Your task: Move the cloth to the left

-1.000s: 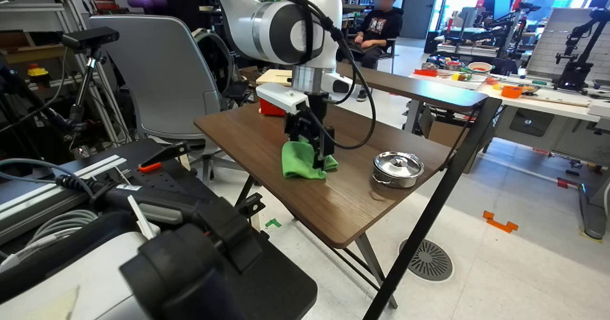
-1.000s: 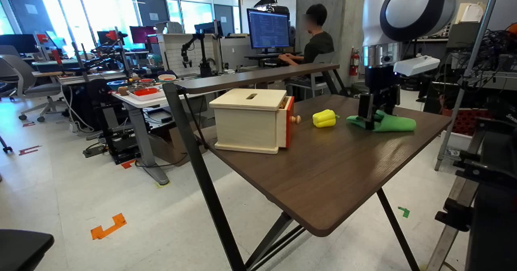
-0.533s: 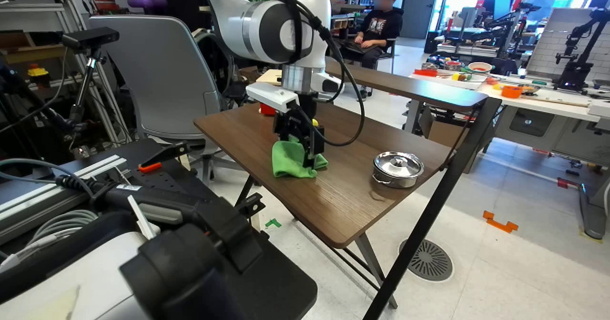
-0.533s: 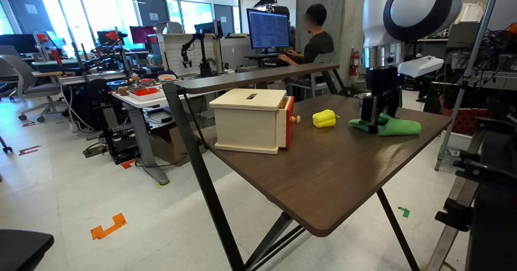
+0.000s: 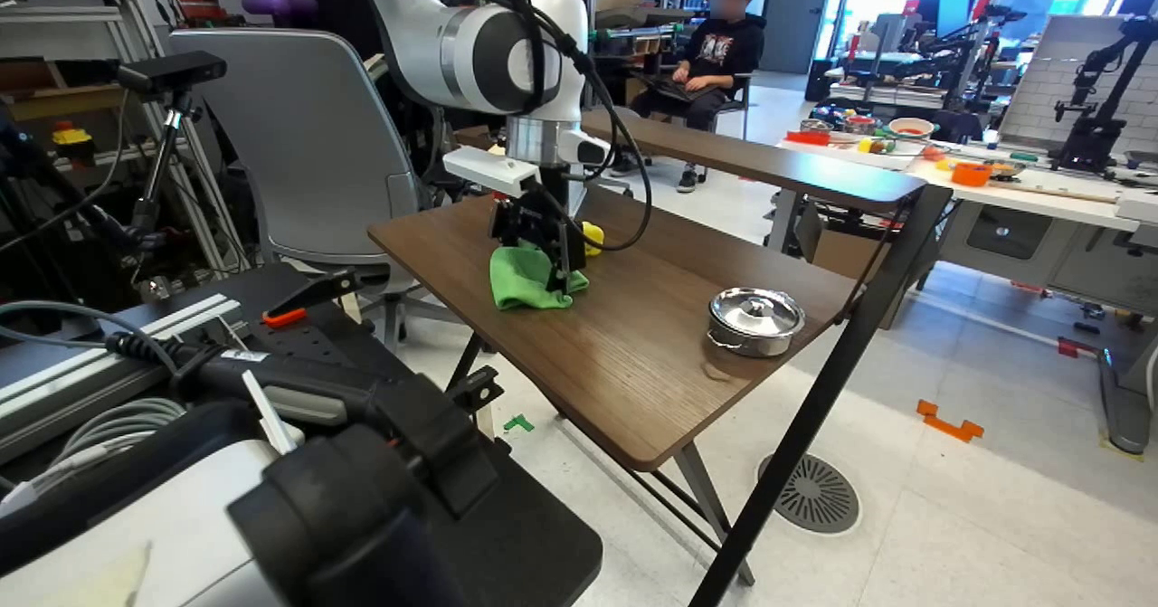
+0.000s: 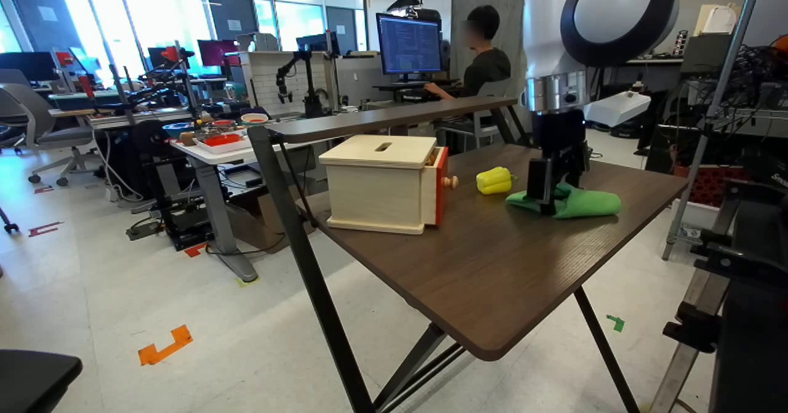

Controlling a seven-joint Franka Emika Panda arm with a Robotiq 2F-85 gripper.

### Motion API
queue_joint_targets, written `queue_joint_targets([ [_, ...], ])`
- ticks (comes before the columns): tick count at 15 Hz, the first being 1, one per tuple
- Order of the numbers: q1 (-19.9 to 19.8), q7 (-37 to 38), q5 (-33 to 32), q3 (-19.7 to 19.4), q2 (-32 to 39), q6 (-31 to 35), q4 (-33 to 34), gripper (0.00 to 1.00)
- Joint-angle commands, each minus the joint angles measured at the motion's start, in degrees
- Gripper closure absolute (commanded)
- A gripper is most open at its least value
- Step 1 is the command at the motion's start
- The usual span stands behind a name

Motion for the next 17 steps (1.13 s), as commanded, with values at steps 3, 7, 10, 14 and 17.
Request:
queue_joint_targets([
  [3, 3.2, 1.49, -0.4, 1.68, 4.07, -2.72, 5.51, 0.0],
  [7, 4.14, 2.03, -0.38, 1.58, 3.3, -2.99, 5.89, 0.0],
  [10, 4.08, 2.47, -0.24, 1.44, -0.26, -2.69, 4.11, 0.0],
  [14, 4.16, 3.94, -0.53, 1.06, -8.34, -1.58, 0.14, 0.0],
  [17, 3.41, 2.91, -0.36, 1.78, -6.92, -2.49, 2.35, 0.0],
])
